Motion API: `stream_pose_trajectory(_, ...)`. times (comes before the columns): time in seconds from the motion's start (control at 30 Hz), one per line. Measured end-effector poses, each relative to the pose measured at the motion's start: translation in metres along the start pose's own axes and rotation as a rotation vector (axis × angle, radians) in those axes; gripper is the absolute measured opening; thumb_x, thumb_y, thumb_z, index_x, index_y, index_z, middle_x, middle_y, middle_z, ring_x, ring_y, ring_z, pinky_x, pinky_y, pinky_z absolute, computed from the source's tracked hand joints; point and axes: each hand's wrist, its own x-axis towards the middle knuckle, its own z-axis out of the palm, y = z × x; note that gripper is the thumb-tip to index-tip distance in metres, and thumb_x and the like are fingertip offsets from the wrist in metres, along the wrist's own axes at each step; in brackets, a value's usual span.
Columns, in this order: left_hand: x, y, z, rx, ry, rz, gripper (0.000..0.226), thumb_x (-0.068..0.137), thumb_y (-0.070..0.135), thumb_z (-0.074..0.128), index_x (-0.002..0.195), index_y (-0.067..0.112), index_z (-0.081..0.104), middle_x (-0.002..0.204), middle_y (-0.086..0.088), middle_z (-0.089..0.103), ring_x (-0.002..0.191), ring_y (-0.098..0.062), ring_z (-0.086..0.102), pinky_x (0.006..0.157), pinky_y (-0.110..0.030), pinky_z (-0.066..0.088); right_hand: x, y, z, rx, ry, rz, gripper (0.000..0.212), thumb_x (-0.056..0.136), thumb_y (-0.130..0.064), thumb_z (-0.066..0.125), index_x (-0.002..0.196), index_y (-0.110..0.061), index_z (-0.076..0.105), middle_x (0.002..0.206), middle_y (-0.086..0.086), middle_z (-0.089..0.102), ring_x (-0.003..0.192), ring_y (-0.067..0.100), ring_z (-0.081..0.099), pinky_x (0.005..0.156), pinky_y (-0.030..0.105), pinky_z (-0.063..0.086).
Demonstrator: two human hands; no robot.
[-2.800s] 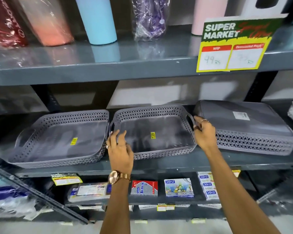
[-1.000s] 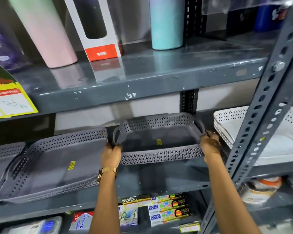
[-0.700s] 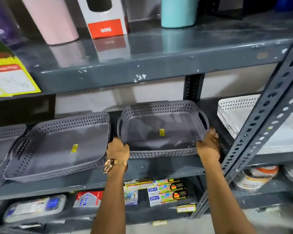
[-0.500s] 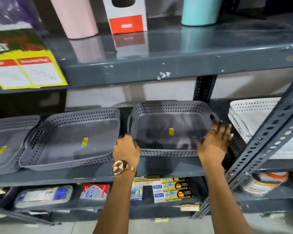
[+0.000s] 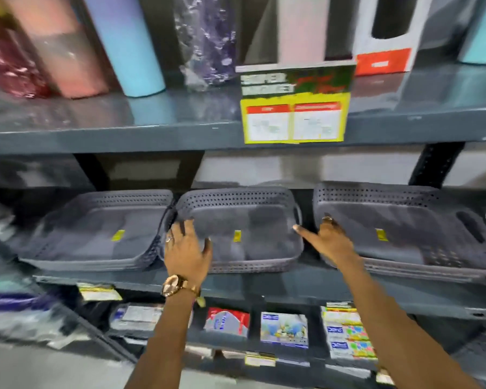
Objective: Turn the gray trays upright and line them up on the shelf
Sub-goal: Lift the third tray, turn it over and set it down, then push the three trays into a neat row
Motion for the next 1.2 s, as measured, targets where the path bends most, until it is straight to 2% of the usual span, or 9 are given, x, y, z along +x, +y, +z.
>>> stream_pose_trajectory(0.1, 0.026, -0.040, -0.006, 0.006, -0.105, -0.075, 0.081, 0.081, 0.035, 0.064, 0.143, 0.000, 0.025, 0.138, -0.028, 0.040, 0.123, -0.046, 0.044, 0.103, -0.053, 0.038, 0.005, -0.003, 0.013, 0.054, -0.052, 0.074, 0.080, 0.077, -0.068, 0.053, 0.127, -0.006, 0.048, 0.135, 0.021, 0.053, 0.125, 0.038, 0.051, 0.102, 0.047, 0.044)
stream_pose_trajectory(0.2, 0.044, -0.069, -0.005, 0.029, -0.182, -0.120, 0.094, 0.082, 0.040, 0.061, 0.148, -0.002, 0.009, 0.138, -0.025, 0.043, 0.126, -0.042, 0.045, 0.103, -0.050, 0.038, 0.000, -0.002, 0.023, -0.017, -0.045, 0.109, 0.067, 0.083, -0.063, 0.048, 0.120, -0.007, 0.052, 0.130, 0.024, 0.056, 0.119, 0.039, 0.054, 0.100, 0.048, 0.044)
stream_pose_trajectory(0.33, 0.059, -0.093, -0.002, 0.008, -0.331, -0.119, 0.059, 0.083, 0.034, 0.058, 0.128, 0.006, 0.033, 0.121, -0.020, 0.058, 0.111, -0.041, 0.055, 0.090, -0.051, 0.049, -0.011, -0.008, 0.032, -0.124, 0.007, 0.073, 0.048, 0.090, -0.052, 0.041, 0.103, -0.007, 0.055, 0.114, 0.022, 0.063, 0.106, 0.037, 0.060, 0.093, 0.047, 0.048)
stream_pose_trajectory(0.47, 0.062, -0.103, -0.003, 0.002, -0.392, -0.004, 0.044, 0.085, 0.023, 0.051, 0.122, 0.010, 0.031, 0.109, -0.018, 0.061, 0.095, -0.039, 0.062, 0.080, -0.049, 0.053, -0.016, -0.019, 0.036, -0.169, 0.020, 0.080, 0.042, 0.093, -0.041, 0.040, 0.110, -0.006, 0.056, 0.117, 0.022, 0.061, 0.108, 0.037, 0.059, 0.093, 0.046, 0.048)
stream_pose_trajectory(0.7, 0.065, -0.109, 0.006, 0.015, -0.335, 0.093, 0.043, 0.087, 0.019, 0.044, 0.126, 0.007, 0.030, 0.116, -0.021, 0.060, 0.103, -0.041, 0.060, 0.077, -0.045, 0.046, -0.014, -0.025, 0.046, -0.169, 0.085, 0.103, 0.036, 0.093, -0.031, 0.036, 0.110, -0.004, 0.052, 0.119, 0.025, 0.060, 0.107, 0.041, 0.058, 0.092, 0.048, 0.045)
stream_pose_trajectory(0.83, 0.081, -0.102, 0.014, 0.033, -0.344, 0.101, 0.043, 0.086, 0.019, 0.043, 0.125, 0.005, 0.031, 0.120, -0.021, 0.060, 0.105, -0.041, 0.059, 0.079, -0.047, 0.047, 0.000, -0.029, 0.040, -0.146, 0.056, 0.107, 0.036, 0.092, -0.029, 0.035, 0.114, -0.004, 0.051, 0.121, 0.026, 0.056, 0.108, 0.042, 0.055, 0.091, 0.048, 0.043)
stream_pose_trajectory(0.93, 0.098, -0.090, 0.018, 0.025, -0.358, 0.079, 0.043, 0.083, 0.015, 0.044, 0.124, 0.006, 0.031, 0.122, -0.021, 0.058, 0.106, -0.043, 0.058, 0.074, -0.045, 0.043, 0.012, -0.034, 0.034, -0.162, 0.036, 0.120, 0.034, 0.094, -0.027, 0.034, 0.115, -0.004, 0.049, 0.121, 0.025, 0.055, 0.101, 0.039, 0.054, 0.088, 0.045, 0.041)
stream_pose_trajectory(1.07, 0.113, -0.076, 0.023, 0.016, -0.375, 0.036, 0.049, 0.085, 0.016, 0.043, 0.130, 0.011, 0.027, 0.126, -0.019, 0.056, 0.108, -0.043, 0.057, 0.081, -0.047, 0.045, 0.028, -0.039, 0.030, -0.182, 0.033, 0.151, 0.039, 0.095, -0.027, 0.031, 0.122, -0.004, 0.047, 0.131, 0.024, 0.053, 0.116, 0.039, 0.053, 0.095, 0.046, 0.041)
stream_pose_trajectory(1.2, 0.116, -0.074, 0.025, 0.013, -0.385, 0.050, 0.081, 0.086, 0.020, 0.043, 0.150, 0.025, -0.006, 0.130, -0.019, 0.053, 0.107, -0.041, 0.058, 0.088, -0.048, 0.047, 0.028, -0.042, 0.029, -0.180, 0.020, 0.162, 0.040, 0.095, -0.028, 0.030, 0.125, -0.005, 0.045, 0.137, 0.023, 0.049, 0.121, 0.040, 0.050, 0.096, 0.045, 0.039)
